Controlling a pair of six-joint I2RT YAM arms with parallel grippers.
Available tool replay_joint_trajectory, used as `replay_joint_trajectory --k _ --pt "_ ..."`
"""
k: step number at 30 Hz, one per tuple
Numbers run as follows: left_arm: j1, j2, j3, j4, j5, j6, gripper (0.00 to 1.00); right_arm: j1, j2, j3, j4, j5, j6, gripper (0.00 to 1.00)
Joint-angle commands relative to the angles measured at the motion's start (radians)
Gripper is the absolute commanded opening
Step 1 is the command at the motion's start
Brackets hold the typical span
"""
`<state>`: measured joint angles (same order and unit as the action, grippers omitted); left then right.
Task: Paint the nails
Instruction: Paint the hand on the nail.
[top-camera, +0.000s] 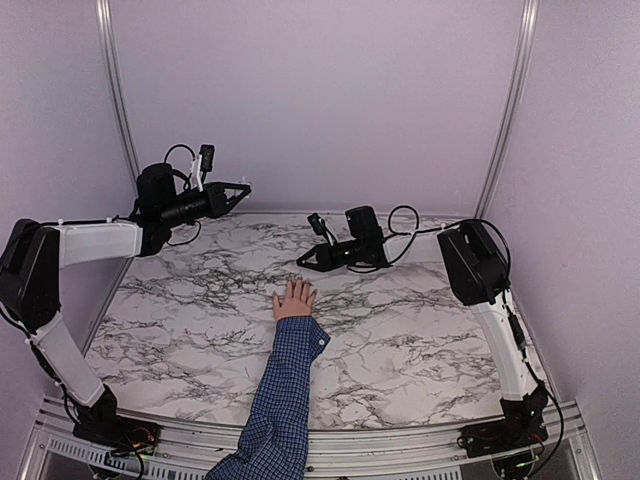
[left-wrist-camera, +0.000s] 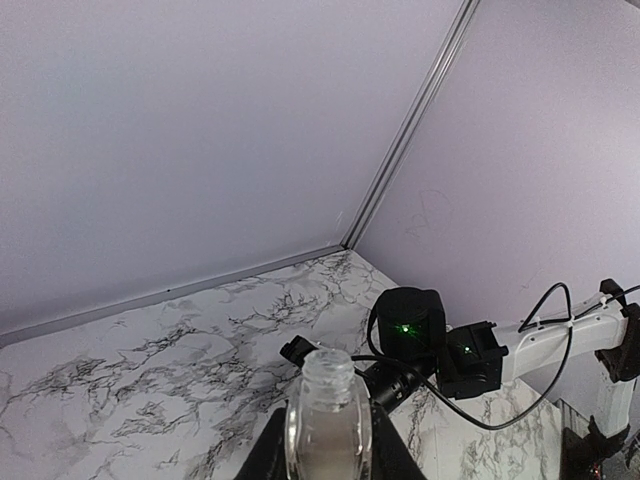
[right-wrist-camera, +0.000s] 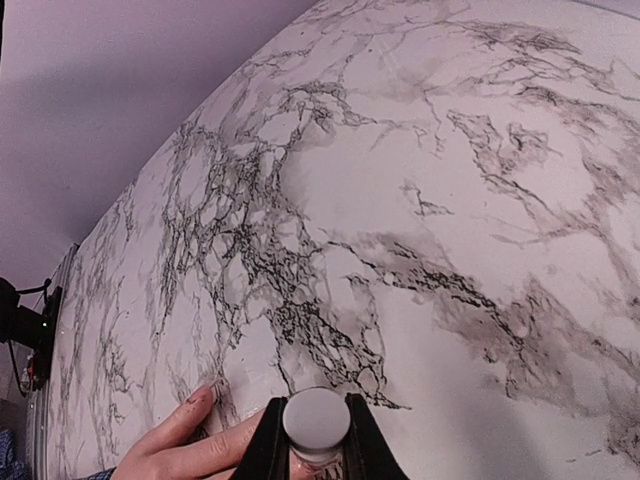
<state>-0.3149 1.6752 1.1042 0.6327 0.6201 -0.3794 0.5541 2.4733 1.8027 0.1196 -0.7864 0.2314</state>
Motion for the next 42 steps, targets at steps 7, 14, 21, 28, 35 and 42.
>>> replay_joint_trajectory --k 7,14,21,28,35,42 --pt "0.004 -0.013 0.006 0.053 0.011 0.005 0.0 0.009 0.001 0.027 -0.013 0.013 -0.018 0.0" --pt "0.005 -0.014 0.005 0.053 0.01 0.007 0.0 0.008 0.012 0.043 -0.012 0.016 -0.015 0.0" --pt "0.005 -0.013 0.005 0.053 0.01 0.008 0.0 0.009 0.022 0.056 -0.013 0.022 -0.014 0.0" --pt "0.005 -0.011 0.006 0.053 0.012 0.007 0.0 0.008 0.03 0.068 -0.015 0.026 -0.014 0.0" --pt "0.005 -0.007 0.009 0.053 0.013 0.008 0.0 0.007 0.036 0.071 -0.022 0.034 -0.018 0.0" --pt "0.007 -0.002 0.014 0.053 0.016 0.01 0.0 0.004 0.046 0.081 -0.031 0.047 -0.022 0.0"
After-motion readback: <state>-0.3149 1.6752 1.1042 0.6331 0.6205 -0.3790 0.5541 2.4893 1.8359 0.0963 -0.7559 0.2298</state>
